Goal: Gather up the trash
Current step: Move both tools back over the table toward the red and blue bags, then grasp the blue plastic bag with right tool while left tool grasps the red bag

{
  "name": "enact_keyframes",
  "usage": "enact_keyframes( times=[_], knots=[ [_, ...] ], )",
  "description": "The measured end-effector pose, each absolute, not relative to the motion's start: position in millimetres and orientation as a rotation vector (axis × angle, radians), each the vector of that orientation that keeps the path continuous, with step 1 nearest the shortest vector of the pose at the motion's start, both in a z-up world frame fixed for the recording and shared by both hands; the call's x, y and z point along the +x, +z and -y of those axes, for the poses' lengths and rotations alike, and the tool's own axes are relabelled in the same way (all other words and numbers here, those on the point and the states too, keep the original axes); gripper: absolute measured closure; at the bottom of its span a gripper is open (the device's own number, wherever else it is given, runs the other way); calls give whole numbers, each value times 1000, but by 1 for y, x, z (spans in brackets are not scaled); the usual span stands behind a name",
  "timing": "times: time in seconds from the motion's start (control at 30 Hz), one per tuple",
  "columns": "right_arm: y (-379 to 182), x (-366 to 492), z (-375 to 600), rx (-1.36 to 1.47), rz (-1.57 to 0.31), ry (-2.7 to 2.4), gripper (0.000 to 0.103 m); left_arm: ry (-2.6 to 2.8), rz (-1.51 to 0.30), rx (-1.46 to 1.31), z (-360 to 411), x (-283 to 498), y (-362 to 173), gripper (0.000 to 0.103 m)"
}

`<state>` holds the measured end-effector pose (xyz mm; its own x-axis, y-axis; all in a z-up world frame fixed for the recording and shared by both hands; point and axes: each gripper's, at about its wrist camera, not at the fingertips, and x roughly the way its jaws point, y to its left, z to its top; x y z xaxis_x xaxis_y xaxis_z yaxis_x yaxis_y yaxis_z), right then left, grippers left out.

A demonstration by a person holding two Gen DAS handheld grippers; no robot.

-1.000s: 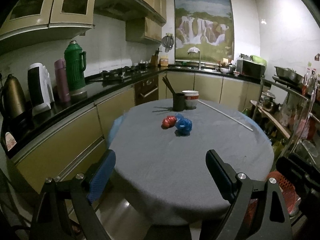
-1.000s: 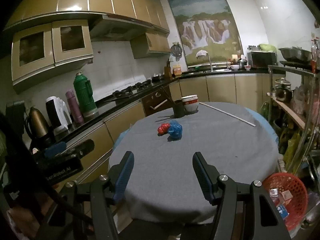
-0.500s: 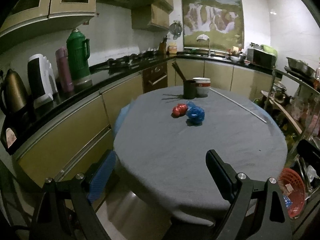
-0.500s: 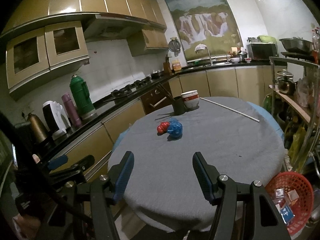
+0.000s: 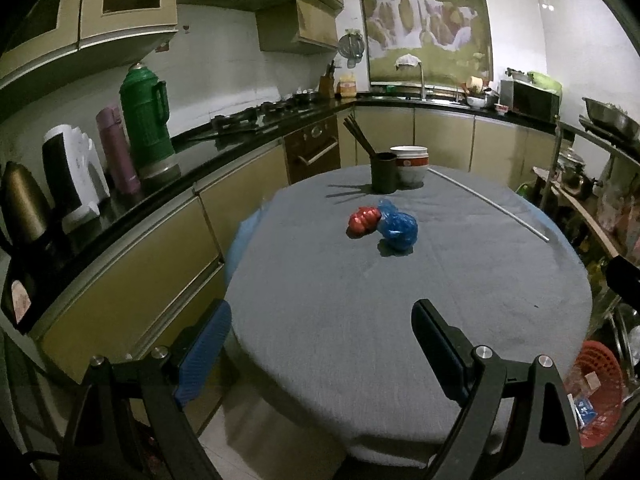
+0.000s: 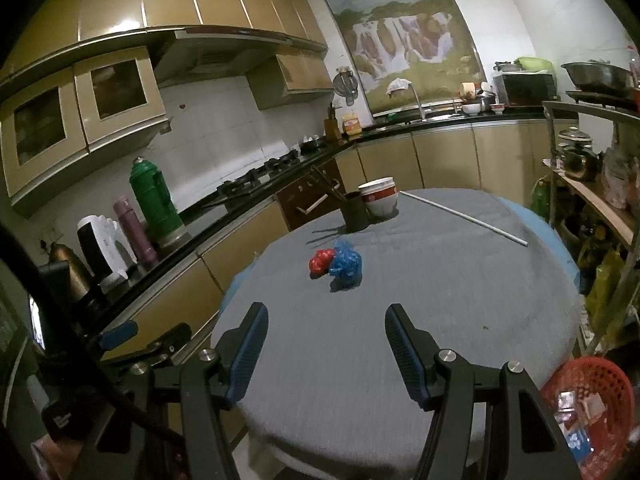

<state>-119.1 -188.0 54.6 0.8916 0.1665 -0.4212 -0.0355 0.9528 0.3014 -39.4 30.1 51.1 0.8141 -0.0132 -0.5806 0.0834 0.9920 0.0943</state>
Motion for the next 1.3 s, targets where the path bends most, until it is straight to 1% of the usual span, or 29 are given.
enact_keyframes(
  times=[0.33, 0.57, 0.87, 1.13, 1.3],
  knots=[
    [48, -65, 198, 309, -501, 120, 38, -33, -657, 154, -24, 10, 43, 11],
    [34, -16, 202, 332, -546, 140, 38, -13, -755, 148, -35, 58, 20, 11],
    [2, 58, 216, 400, -662, 160, 38, 53, -879, 104, -64, 111, -15, 11],
    [-25, 135, 216, 438, -766, 189, 38, 78, -929, 131, -74, 153, -36, 11],
    [-42, 186, 214, 462, -820, 201, 38, 68, -943, 160, -79, 183, -39, 11]
  ],
)
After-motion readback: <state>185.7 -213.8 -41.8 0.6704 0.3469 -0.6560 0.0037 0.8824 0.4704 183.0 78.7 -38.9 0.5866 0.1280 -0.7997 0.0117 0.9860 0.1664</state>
